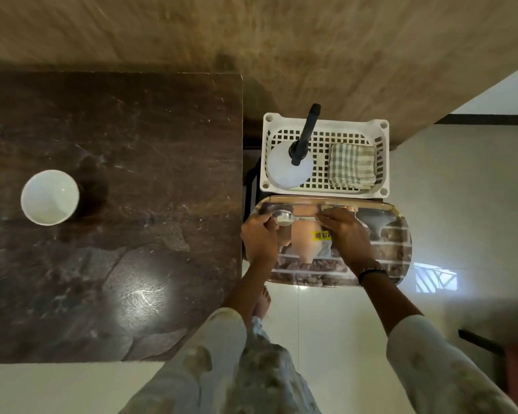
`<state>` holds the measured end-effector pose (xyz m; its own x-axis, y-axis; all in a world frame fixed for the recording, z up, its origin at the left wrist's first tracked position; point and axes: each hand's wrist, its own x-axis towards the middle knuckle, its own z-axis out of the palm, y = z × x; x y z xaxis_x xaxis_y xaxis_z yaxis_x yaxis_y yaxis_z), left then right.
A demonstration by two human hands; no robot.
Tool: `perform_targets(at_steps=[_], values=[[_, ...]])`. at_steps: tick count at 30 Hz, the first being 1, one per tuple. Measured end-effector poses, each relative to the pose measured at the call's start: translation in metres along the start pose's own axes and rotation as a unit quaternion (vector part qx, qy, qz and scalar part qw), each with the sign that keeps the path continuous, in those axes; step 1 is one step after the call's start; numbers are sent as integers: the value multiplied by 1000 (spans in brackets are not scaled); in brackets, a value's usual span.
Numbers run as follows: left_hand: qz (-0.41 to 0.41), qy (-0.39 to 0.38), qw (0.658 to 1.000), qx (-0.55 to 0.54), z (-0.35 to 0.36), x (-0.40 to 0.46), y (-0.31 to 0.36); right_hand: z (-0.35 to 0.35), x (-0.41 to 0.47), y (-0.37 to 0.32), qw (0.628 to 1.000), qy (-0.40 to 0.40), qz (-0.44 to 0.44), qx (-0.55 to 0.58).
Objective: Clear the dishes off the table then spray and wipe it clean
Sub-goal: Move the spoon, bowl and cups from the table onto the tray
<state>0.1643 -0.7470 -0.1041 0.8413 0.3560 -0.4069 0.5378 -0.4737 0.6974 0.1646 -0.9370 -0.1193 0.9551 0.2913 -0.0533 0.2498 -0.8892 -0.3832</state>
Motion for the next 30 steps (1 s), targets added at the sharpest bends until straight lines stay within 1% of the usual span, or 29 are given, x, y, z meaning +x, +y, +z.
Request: perform_targets(at_steps=[8, 17, 24, 27, 30], values=[[7, 2, 1000, -12, -1, 7, 5, 9, 14, 10, 999, -21, -14, 22], [13, -19, 1000, 5, -6, 10, 5, 7, 8, 4, 1000, 12, -17, 13], [25, -21, 999, -5, -10, 6, 3, 12, 4, 3, 1000, -2, -8, 11], [26, -19, 999, -23, -16, 1, 1, 9, -3, -4, 999, 42, 8, 7], [31, -23, 997, -69, -30, -6, -3, 4, -15, -18, 994, 87, 43, 42]])
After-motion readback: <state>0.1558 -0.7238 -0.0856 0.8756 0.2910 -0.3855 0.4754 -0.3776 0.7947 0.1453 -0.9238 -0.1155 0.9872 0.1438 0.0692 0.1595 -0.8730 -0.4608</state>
